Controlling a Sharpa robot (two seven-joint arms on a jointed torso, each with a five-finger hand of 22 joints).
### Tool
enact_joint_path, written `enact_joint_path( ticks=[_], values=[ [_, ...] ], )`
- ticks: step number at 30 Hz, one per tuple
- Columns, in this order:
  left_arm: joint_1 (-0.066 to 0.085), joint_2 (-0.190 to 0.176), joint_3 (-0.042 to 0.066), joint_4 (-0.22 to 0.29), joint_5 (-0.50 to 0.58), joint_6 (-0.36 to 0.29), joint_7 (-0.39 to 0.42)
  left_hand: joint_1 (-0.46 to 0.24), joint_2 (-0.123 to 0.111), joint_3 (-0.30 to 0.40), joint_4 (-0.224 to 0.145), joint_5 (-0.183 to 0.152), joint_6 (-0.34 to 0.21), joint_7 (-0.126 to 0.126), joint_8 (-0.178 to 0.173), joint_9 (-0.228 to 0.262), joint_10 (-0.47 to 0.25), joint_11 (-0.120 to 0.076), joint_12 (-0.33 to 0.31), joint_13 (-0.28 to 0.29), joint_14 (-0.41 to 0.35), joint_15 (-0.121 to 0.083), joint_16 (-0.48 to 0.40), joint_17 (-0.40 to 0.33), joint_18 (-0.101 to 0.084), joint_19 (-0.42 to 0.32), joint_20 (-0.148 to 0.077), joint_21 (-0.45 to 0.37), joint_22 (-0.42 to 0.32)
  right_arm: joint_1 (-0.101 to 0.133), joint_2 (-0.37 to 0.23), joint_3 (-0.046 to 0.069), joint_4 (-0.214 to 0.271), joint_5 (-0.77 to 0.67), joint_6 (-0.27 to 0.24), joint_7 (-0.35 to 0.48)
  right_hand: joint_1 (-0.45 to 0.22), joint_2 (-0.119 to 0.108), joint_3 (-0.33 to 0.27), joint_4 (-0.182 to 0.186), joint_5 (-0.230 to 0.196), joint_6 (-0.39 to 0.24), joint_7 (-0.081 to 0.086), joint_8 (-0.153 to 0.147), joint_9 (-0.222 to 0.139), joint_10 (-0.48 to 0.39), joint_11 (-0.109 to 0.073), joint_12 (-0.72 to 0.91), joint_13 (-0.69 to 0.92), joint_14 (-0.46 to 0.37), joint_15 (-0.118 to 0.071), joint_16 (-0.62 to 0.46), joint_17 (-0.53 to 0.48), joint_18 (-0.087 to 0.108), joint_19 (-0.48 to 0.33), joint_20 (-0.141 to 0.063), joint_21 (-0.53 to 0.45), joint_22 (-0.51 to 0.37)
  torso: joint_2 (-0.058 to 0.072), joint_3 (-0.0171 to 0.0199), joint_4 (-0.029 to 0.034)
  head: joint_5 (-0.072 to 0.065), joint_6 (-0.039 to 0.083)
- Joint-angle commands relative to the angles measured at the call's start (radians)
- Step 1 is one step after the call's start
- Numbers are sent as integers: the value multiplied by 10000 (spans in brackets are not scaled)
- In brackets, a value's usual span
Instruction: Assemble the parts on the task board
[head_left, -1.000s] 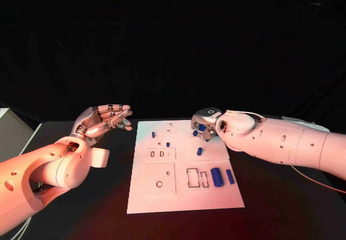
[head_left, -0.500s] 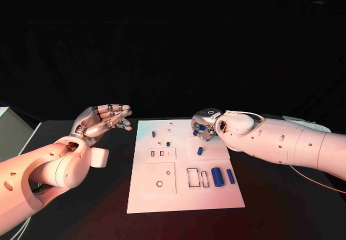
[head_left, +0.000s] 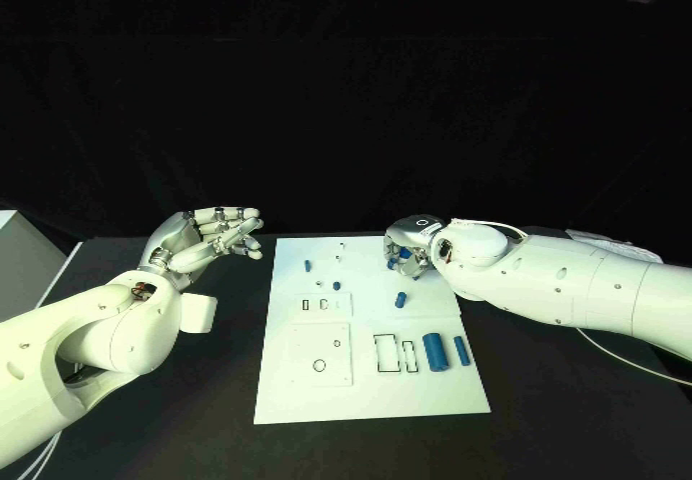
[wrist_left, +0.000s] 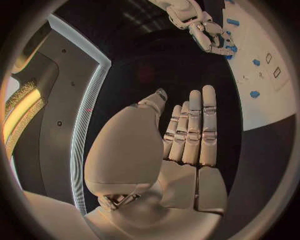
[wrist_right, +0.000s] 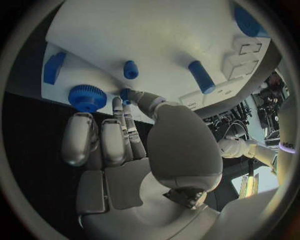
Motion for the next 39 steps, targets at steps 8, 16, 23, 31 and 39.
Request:
enact_joint_path(
  ticks=[8,16,23,31,39],
  values=[
    [7,16,19,24,-38,196,14,-27,52,56,-34,24,64,6,-69,-15,-55,-8,-32,10,-71,-7,63,34,77,-90,18,94,38,-5,52,1,-56,325,-369,51,165,345,223,-1,80,417,-82,313,270,570,-94,83,39,230,-97,132,-23,-245,171,-31,324,421,15,-17,4,-12,69],
    [7,19,22,-14,-32,186,11,-25,57,64,-39,23,68,8,-71,-15,-56,-8,-31,11,-75,-7,75,43,78,-101,18,113,52,-5,52,8,6,874,-1085,-16,349,413,461,-144,-177,462,-96,410,437,761,-137,19,29,216,-144,170,-74,-286,231,-87,491,675,18,-21,4,-17,112],
    [7,10,23,-88,-11,176,32,-25,57,64,-39,23,68,8,-71,-15,-56,-8,-31,11,-75,-7,75,43,78,-101,18,113,52,5,77,84,164,1062,-1792,-263,360,389,513,-187,-51,467,-83,431,485,795,-133,13,25,214,-140,186,-79,-306,263,-88,566,786,24,-35,0,-2,168],
    [7,1,23,-120,1,180,44,-27,56,68,-44,23,65,14,-76,-16,-64,-3,-34,10,-83,-5,84,51,79,-112,19,132,64,31,472,152,58,943,-2244,-497,361,369,517,-202,-42,471,-80,438,496,806,-132,14,25,216,-140,195,-70,-318,284,-89,608,848,40,-49,13,21,231],
    [7,29,24,-147,35,183,81,-39,58,70,-41,23,67,17,-79,-16,-66,-1,-33,10,-88,-3,95,60,78,-126,22,152,78,37,1329,165,-640,825,-2526,-595,357,330,528,-227,-45,450,-68,432,511,789,-122,-2,17,223,-135,219,-37,-328,302,-87,648,906,66,-54,28,16,274]
  ],
)
